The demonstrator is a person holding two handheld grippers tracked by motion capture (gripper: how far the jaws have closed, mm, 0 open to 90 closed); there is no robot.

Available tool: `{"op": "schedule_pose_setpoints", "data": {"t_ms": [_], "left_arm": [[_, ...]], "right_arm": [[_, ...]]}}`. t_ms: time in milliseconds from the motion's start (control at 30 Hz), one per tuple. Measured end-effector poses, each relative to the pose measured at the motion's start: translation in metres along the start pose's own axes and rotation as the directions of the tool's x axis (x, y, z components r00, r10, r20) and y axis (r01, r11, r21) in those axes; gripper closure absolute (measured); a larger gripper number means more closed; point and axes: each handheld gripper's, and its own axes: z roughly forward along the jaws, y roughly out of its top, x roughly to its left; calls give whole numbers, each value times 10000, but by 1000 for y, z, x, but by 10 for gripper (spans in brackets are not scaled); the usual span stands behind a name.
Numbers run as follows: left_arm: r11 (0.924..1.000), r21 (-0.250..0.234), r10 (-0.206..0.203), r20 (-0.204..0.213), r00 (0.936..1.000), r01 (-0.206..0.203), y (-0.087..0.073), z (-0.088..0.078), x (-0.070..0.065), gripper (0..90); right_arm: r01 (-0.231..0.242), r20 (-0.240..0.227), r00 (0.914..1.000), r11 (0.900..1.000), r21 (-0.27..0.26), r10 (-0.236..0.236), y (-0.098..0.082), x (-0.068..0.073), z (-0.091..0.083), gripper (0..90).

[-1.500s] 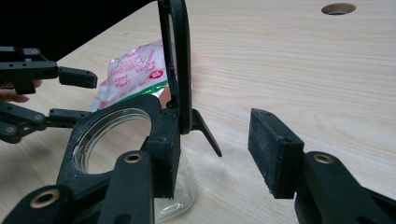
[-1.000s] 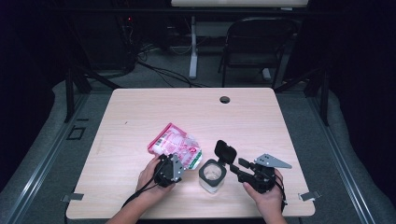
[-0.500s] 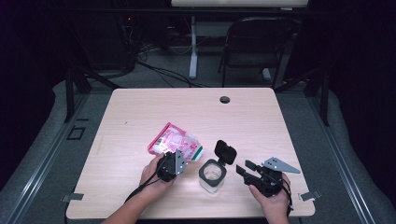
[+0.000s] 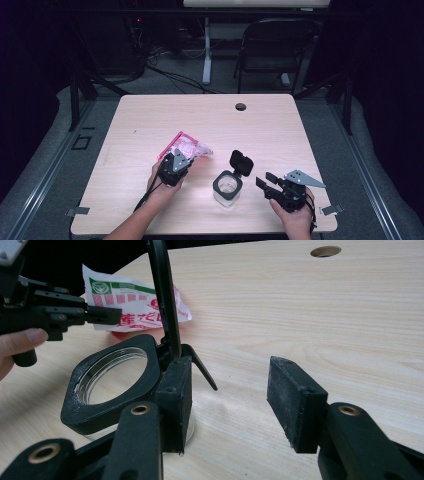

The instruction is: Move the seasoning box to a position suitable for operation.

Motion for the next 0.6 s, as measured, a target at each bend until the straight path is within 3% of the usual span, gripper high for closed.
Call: {"op": "schedule_pose_setpoints", "data": {"t_ms": [233, 400, 600], "left_arm": [[9966, -326, -759, -169, 9970, 754, 10, -14, 19, 900], [9966, -468, -714, -724, 9948, 681, 23, -27, 41, 900], [9927, -943, -848, -1061, 9907, 749, 37, -44, 63, 900]], "right_arm": [[-207, -31, 9998, 9997, -140, 207, 1, -1, -2, 528], [-288, -37, 9996, 9994, -190, 288, 1, -3, -4, 529], [-439, -45, 9990, 9988, -225, 438, 1, -6, -4, 531]]}}
